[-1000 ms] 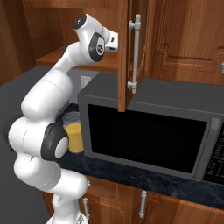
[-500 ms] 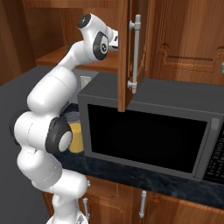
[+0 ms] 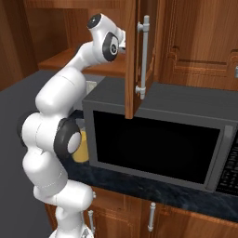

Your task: There is a tray on the dining counter. Grab the cup, mug, and pitcher and place them on the tray. The pitcher may be placed next to the tray if it cannot fit the tray.

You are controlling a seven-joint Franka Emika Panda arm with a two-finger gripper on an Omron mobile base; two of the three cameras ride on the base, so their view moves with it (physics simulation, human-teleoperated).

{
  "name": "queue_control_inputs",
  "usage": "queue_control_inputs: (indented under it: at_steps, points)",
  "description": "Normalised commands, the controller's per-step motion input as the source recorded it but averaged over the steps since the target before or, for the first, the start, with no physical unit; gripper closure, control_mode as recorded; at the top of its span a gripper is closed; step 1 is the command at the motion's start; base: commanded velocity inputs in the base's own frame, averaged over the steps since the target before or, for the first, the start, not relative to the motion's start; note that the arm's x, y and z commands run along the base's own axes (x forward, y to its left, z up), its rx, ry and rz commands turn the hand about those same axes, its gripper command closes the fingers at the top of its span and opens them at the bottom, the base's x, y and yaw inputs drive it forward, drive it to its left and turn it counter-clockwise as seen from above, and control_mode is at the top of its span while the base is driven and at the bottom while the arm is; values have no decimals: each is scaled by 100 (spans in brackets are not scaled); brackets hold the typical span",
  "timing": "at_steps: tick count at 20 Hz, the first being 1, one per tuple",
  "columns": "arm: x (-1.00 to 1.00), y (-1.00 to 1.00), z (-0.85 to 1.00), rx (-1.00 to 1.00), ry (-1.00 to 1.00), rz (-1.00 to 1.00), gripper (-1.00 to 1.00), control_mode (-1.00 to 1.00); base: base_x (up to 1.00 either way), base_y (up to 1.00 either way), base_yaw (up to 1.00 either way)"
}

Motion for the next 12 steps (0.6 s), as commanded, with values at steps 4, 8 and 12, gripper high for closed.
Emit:
queue_control_inputs:
  at_steps: [4,8,12]
  points:
    - [7,-1,0,0,3,0,-100,-100,0,0,0]
    - [0,0,0,0,2,0,-100,-100,0,0,0]
    - [0,0,-3,0,1,0,-100,-100,0,0,0]
